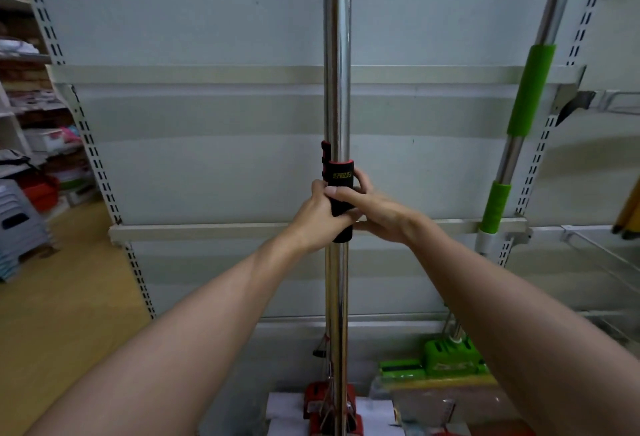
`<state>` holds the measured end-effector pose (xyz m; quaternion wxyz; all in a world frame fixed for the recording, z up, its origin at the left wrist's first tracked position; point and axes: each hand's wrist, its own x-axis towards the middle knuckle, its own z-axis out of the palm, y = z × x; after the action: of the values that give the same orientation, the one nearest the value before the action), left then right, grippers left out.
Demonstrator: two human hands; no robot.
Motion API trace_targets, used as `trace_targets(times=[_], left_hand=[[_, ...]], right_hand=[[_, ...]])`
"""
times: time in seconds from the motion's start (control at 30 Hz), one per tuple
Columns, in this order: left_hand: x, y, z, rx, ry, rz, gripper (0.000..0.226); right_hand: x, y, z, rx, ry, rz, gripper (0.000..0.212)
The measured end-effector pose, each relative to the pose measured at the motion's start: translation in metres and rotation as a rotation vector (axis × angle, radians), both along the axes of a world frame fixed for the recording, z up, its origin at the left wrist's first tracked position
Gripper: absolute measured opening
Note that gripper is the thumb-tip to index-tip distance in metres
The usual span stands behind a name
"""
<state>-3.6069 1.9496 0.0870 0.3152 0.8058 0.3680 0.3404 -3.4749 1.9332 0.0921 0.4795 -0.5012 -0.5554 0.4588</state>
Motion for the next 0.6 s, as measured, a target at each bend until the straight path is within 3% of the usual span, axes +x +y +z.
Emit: trace_targets(times=[0.6], left_hand=[[-0.0054, -0.0004, 0.0046, -0.042, 0.013, -0.058, 0.051]], right_hand=[[-0.0095, 0.0022, -0.0047, 0.011, -0.009, -0.036, 0.089]])
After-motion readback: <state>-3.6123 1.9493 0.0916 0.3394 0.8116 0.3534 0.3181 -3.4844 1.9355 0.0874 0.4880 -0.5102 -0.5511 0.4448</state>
